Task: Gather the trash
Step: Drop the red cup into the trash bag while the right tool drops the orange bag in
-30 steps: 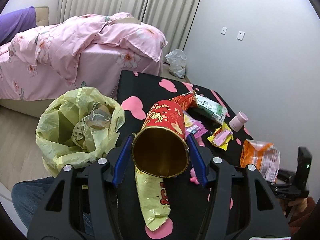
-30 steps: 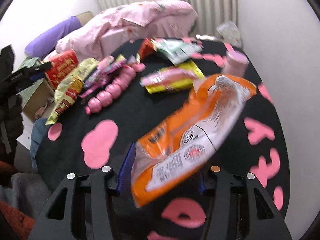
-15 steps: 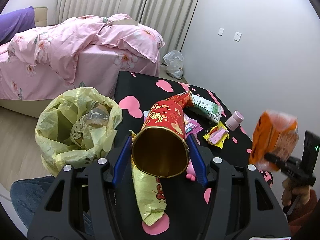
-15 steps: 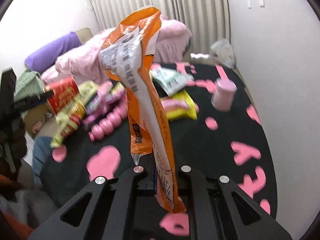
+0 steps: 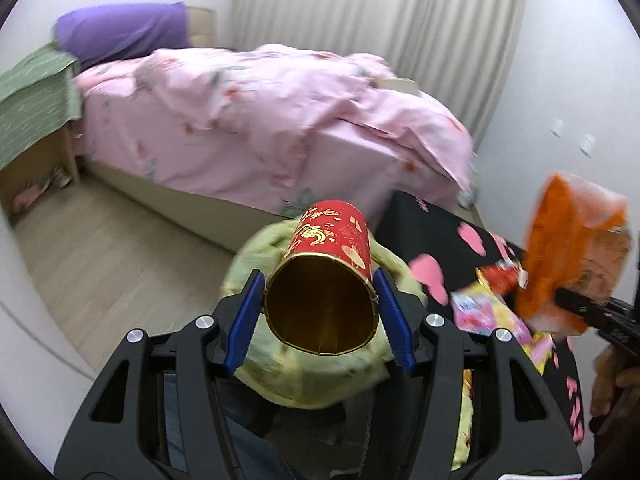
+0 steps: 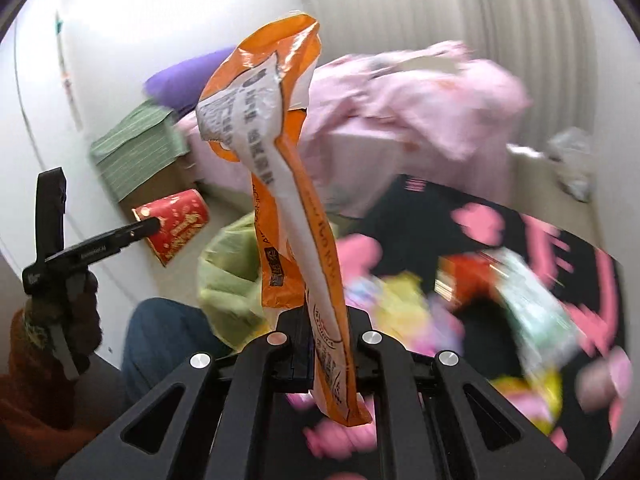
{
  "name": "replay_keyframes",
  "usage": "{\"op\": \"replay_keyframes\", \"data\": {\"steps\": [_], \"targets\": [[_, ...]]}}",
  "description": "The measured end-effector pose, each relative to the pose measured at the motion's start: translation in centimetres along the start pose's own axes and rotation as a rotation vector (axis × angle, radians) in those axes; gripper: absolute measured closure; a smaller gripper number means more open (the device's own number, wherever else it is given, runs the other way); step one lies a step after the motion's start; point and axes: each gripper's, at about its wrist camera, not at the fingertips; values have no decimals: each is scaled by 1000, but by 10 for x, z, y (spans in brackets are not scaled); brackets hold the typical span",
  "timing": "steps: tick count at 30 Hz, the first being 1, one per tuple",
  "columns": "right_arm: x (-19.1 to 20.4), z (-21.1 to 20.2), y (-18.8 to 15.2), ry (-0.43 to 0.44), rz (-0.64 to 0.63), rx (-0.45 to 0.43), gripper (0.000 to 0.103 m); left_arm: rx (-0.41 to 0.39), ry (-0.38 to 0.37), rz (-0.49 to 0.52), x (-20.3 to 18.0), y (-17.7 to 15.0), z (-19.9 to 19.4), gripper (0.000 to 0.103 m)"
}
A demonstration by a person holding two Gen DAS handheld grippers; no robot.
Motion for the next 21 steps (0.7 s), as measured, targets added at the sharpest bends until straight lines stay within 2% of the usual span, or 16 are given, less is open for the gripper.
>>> {"op": "replay_keyframes", "data": {"steps": [4, 8, 10, 11, 15, 21], "targets": [[23, 92, 37, 100, -52, 175, 94, -12, 7, -17, 11, 8, 5, 50], [39, 178, 42, 157, -129, 375, 94, 32, -6, -17, 11, 3, 26, 50], [38, 208, 39, 144, -145, 440, 94, 74, -1, -26, 14, 0, 47, 50], [36, 222, 37, 107, -174, 467, 94, 99, 2, -35, 16, -1, 58, 50], [21, 252, 40, 13, -202, 499, 94, 193, 9, -44, 19, -13, 101, 50], [15, 257, 43, 93, -218, 512, 94, 284, 61, -22, 23, -33, 137, 50]]}}
Point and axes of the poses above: each gripper's, at about its wrist camera, not at the fingertips, and z roughly the way its jaws point, x to its left, y to its top, and after that the axes turned 2 degrees about -x, right-handed
